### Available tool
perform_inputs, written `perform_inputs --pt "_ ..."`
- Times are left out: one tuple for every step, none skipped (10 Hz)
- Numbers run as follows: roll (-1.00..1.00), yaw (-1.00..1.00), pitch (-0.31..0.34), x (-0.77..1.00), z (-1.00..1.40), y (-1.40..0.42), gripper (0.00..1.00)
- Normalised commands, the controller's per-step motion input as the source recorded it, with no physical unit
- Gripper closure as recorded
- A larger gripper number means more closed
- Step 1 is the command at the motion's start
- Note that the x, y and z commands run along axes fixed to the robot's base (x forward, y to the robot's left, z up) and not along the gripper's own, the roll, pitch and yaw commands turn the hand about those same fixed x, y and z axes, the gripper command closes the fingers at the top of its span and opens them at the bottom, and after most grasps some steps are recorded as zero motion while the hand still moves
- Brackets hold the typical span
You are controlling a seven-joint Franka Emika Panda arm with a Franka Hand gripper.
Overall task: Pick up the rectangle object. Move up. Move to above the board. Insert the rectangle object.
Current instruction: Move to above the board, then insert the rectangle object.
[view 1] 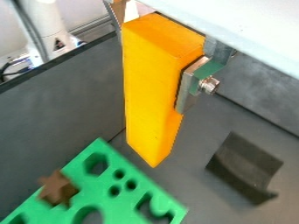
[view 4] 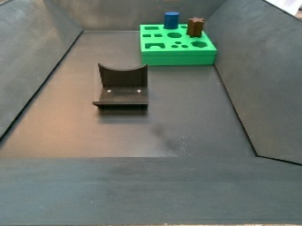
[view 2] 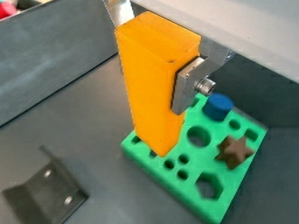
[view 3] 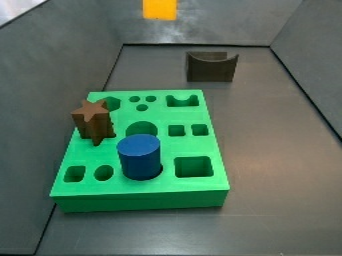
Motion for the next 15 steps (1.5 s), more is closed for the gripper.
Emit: perform_inputs --pt "0.0 0.01 0.097 0.1 0.23 -1.0 1.0" --pt "0.01 0.0 0.115 0.12 0.2 -0.86 1.0" --pt "0.0 0.01 0.122 0.11 0.16 -0.68 1.0" --pt "0.01 0.01 0.119 0.09 0.09 -0.35 1.0" --pt "0.01 0.01 0.095 0.06 0.06 -0.18 1.0" --pt "0.04 0.17 -0.186 -0.02 -0.37 -0.35 1.0" --pt "0.09 0.27 -0.197 0.08 -0.49 -0.44 1.0" --pt "0.14 0.3 -0.204 0.14 -0.57 -0.51 1.0" --pt "0.16 0.32 -0.2 0.25 -0.59 -0.55 1.0" --pt "0.17 0.34 -0.203 0.27 -0.61 -0.56 1.0" --pt "0.18 0.35 -0.22 0.24 -0.62 -0.57 1.0" --pt "0.13 0.35 -0.197 0.32 -0.59 -0.5 1.0" --pt "0.13 0.35 -0.214 0.3 -0.6 -0.5 1.0" --pt "0.09 0.33 -0.187 0.39 -0.56 -0.45 1.0" --pt "0.16 0.28 -0.21 0.35 -0.6 -0.45 1.0"
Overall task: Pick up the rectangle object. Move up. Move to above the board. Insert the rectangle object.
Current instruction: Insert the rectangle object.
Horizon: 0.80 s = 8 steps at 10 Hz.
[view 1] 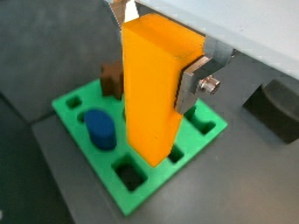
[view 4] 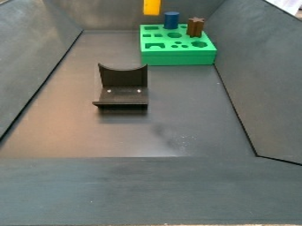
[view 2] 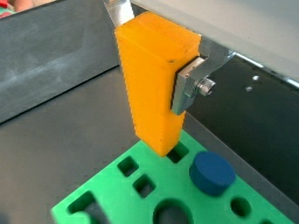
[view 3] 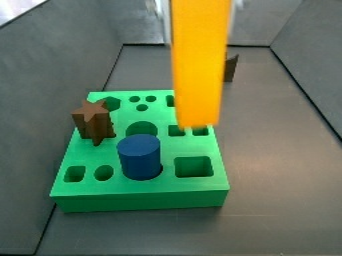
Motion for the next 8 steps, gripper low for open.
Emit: perform_inputs --pt "0.11 0.12 -0.237 0.22 -0.45 -0.36 1.0" --pt "0.0 0.0 -0.064 0.0 -0.07 -0.09 1.0" --pt "0.02 0.0 -0.119 0.0 -0.3 -0.09 1.0" --pt "0.08 0.0 -0.173 0.0 -0.49 -0.2 1.0" --pt "0.03 0.0 -0.164 0.0 -0.38 -0.14 1.0" --pt "0.0 0.0 -0.003 -0.01 -0.05 0.0 1.0" --pt "0.03 0.0 -0.101 0.01 -0.32 -0.13 1.0" --pt "0.27 0.0 -0.084 0.0 -0.56 -0.07 1.0"
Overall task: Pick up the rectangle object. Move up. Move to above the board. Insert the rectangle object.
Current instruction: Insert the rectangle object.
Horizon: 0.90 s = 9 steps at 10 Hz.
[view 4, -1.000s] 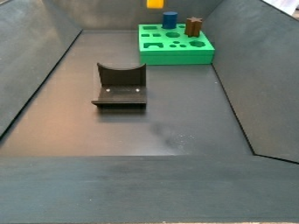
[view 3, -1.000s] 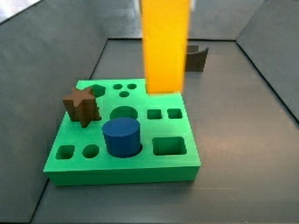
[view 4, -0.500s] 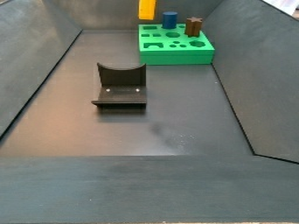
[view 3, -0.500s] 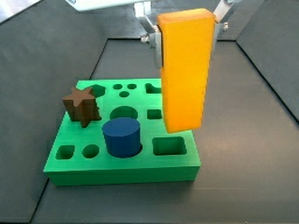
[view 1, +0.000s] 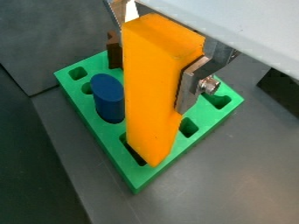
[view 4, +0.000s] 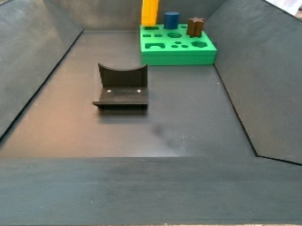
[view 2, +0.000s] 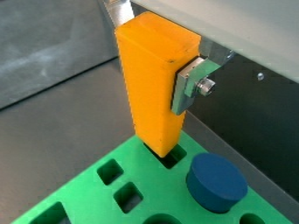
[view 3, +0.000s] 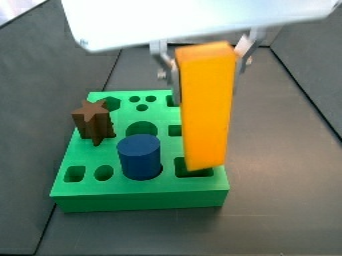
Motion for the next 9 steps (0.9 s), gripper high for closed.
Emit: perform_inputs --pt "0.34 0.01 -0.08 -0.38 -0.59 0.0 1.0" --pt "0.13 0.02 0.0 -0.22 -0.28 0.0 1.0" --pt "0.02 0.0 -0.027 -0.01 0.0 -0.01 1.0" --pt "0.11 0.0 0.001 -0.09 -0.21 0.0 1.0" --pt "0.23 -0.08 0.099 -0.26 -0.33 0.0 1.0" --pt "0.19 -0.15 0.069 -0.07 -0.44 -0.14 1.0" --pt "0.3 -0.02 0.086 0.21 -0.65 -0.4 1.0" --pt "0.26 0.0 0.107 0.62 -0.55 -0.52 1.0" --pt "0.26 0.0 0.209 0.68 -0.5 -0.47 1.0"
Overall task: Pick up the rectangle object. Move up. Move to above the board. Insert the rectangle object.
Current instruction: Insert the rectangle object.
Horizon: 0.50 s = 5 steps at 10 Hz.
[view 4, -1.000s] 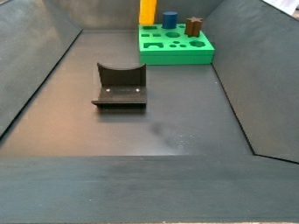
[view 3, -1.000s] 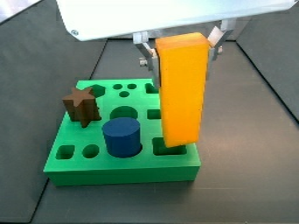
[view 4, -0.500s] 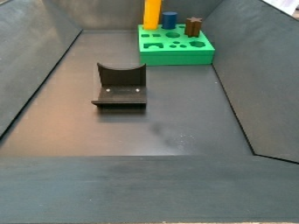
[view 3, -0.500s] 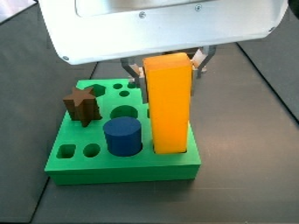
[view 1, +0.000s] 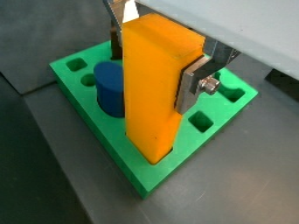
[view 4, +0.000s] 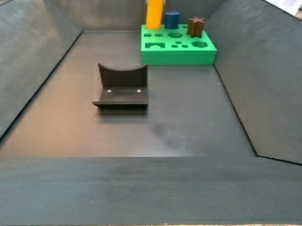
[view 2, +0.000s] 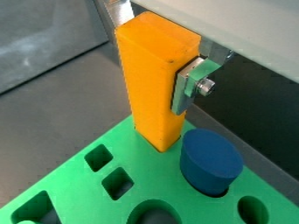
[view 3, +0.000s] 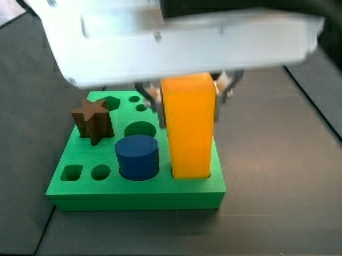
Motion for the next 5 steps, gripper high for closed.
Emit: perform_inputs --pt "0.28 0.0 0.211 0.74 -0.49 -0.43 1.0" --pt "0.29 0.0 0.197 0.75 -0.52 -0.41 1.0" --pt "0.24 0.0 0.151 0.77 -0.64 -0.4 1.0" --pt "0.12 -0.03 0.109 0.78 -0.81 -0.36 1.0" --pt "-0.1 -0.12 0.0 0.14 -0.07 0.01 1.0"
